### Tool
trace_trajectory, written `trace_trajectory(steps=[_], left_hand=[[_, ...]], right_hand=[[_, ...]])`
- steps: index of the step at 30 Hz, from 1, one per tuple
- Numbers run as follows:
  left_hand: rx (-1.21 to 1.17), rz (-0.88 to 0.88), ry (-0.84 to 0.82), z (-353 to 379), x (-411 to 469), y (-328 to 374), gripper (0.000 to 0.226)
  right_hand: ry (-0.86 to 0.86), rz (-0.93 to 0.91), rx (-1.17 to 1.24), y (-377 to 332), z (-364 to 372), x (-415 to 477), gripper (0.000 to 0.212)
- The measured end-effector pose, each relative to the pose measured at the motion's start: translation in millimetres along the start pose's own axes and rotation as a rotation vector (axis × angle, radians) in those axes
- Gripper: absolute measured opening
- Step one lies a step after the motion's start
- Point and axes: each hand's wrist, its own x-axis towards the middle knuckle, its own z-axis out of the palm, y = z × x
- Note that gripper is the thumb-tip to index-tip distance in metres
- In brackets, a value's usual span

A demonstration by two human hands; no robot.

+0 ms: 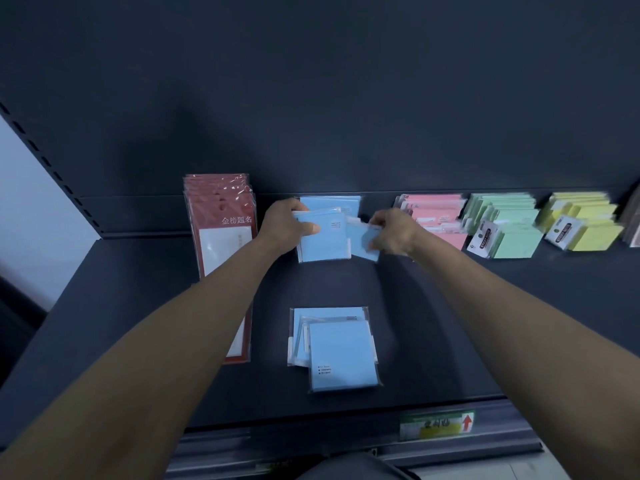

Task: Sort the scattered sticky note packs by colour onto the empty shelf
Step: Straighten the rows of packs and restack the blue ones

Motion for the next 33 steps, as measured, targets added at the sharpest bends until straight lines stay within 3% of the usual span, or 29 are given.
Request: trace_trajectory(steps=[4,8,11,14,16,19,22,24,27,30,33], left_hand=[[-0.005,0.015,0.045,-0.8,1.4,-0.9,0.029],[0.020,0.045,0.086,3.0,2.2,-3.3,0.038],[0.052,0.075,0.095,5.4,0.5,-1.3,0.044],[0.055,0.086,0.095,5.2,-1.9,0.9,0.047],[0.058,0.089,0.096,5.0,-4.1,0.5,0.050],[0.064,0.069,0.120,3.1,-5.5,-3.3,0.065],[0.134,-0.074,0.048,1.9,-3.9,-9.2,0.075],[0.147,-0.126,-0.039,2.0,-4.0,-12.5,0.065],[0.072,-0.123,-0.076,5.3,-6.6,-10.5,0.042],[0.027,-0.134,-0.063,11.6,-6.1,-5.8,0.037],[-0.037,-0.159,-0.019,18.0,-3.9,-3.0,0.034]], right_hand=[[0.192,0.037,0.019,-5.0,-6.6,-6.1,0.030],[0.345,0.005,0.163,-7.0,-15.1,-12.4,0.015],[0.217,-0.071,0.332,-8.0,-13.5,-14.9,0.027],[0.003,-0.107,0.353,-7.4,-2.6,-16.8,0.030],[-0.050,-0.119,0.332,-3.6,7.2,-13.0,0.029],[-0.019,-0.102,0.287,-2.2,21.4,-5.8,0.026],[0.102,-0.090,0.119,-6.0,26.3,-4.4,0.024],[0.170,-0.037,0.106,-9.0,26.9,-3.7,0.033],[0.115,0.097,0.281,-8.0,29.9,3.0,0.061],[0.017,0.102,0.303,-2.5,34.3,13.4,0.054],[0.104,0.077,0.265,-6.9,30.1,7.9,0.045]])
